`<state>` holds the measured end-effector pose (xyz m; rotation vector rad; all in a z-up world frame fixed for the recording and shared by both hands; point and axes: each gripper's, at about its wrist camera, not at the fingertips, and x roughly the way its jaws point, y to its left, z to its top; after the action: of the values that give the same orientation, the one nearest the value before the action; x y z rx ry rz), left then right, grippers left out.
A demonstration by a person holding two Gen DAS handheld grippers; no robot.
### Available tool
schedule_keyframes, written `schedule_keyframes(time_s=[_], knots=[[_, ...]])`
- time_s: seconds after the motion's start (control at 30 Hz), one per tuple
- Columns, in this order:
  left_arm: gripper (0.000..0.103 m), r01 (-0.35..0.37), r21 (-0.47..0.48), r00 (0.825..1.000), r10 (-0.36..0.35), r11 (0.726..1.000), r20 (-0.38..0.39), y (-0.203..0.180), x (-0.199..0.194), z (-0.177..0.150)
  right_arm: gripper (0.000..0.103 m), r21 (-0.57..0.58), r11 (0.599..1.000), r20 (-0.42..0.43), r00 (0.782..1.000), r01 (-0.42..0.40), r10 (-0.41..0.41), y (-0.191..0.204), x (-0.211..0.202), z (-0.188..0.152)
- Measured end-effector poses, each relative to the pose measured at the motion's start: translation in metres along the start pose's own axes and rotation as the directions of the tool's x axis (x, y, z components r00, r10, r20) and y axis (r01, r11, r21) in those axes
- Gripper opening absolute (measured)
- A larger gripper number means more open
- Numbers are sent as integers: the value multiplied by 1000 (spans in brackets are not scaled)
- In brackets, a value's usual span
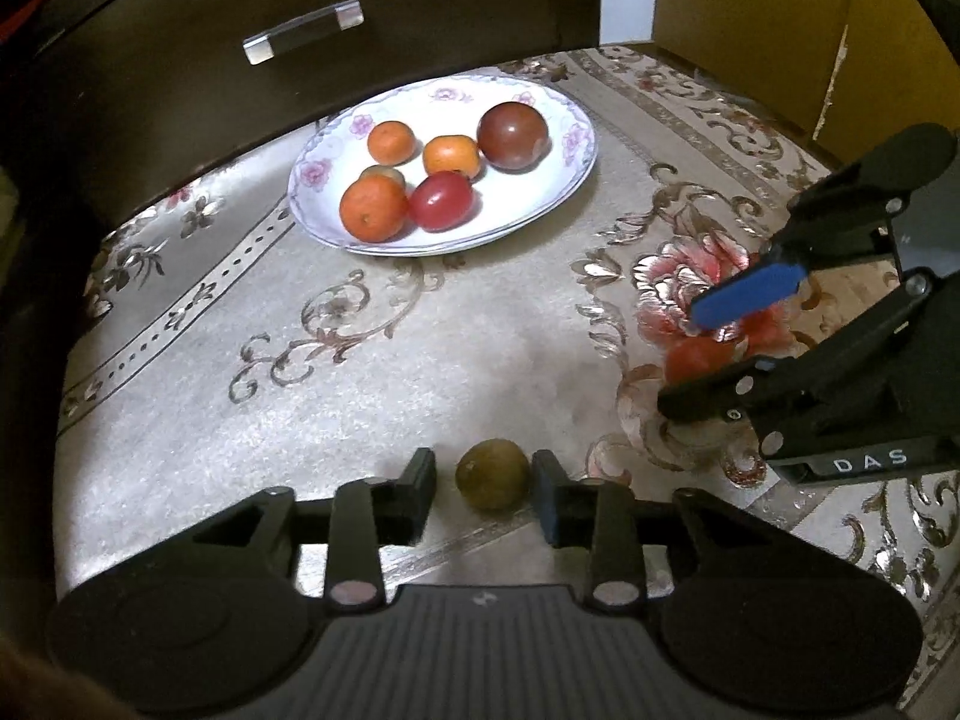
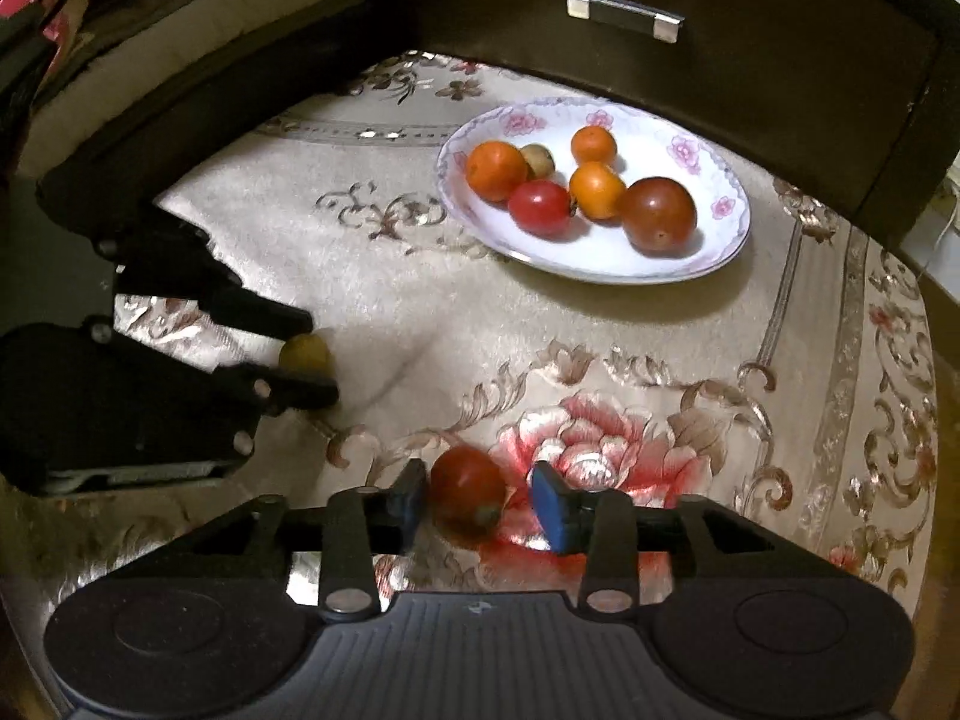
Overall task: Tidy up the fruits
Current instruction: 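Carry the kiwi and red tomato over the white bowl with both grippers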
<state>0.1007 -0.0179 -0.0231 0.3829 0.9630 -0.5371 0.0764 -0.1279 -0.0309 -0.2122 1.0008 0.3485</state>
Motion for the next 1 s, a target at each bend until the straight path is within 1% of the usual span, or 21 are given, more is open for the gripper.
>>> schedule_keyframes(time_s=[0.17,0.2,0.23,0.27,0.3,0.47,0.6,0.7,0.8,1.0], knots=[[47,-15,-11,1000,15,1000,-5,-1,-1,-3,39,-12,1000,-10,1000,4,-4,2,3,6],[46,-20,-12,1000,19,1000,-4,-2,-1,-3,34,-14,1000,-21,1000,3,-3,2,4,5],[44,-21,-12,1000,21,1000,-2,-3,-2,-3,33,-16,1000,-28,1000,1,-1,2,4,4],[38,-15,-10,1000,15,1000,-3,-3,-2,-3,29,-22,1000,-26,1000,-1,1,3,3,1],[34,-6,-8,1000,6,1000,-5,-5,-2,-2,23,-33,999,-25,1000,-2,1,5,2,0],[33,5,11,1000,-5,1000,-11,-12,-3,4,23,-32,999,-24,1000,-14,13,6,-2,3],[33,19,-2,1000,-19,1000,25,-10,-9,16,23,-2,1000,7,1000,-15,15,0,-9,9],[33,22,-12,998,-21,1000,60,-7,-11,31,23,18,1000,37,999,-14,13,-6,-14,19],[32,5,-16,996,-4,1000,89,-2,-12,47,23,34,999,70,998,-8,5,-11,-18,33],[32,-24,-51,990,31,998,135,17,-8,76,23,79,996,124,992,28,-38,-28,-17,57]])
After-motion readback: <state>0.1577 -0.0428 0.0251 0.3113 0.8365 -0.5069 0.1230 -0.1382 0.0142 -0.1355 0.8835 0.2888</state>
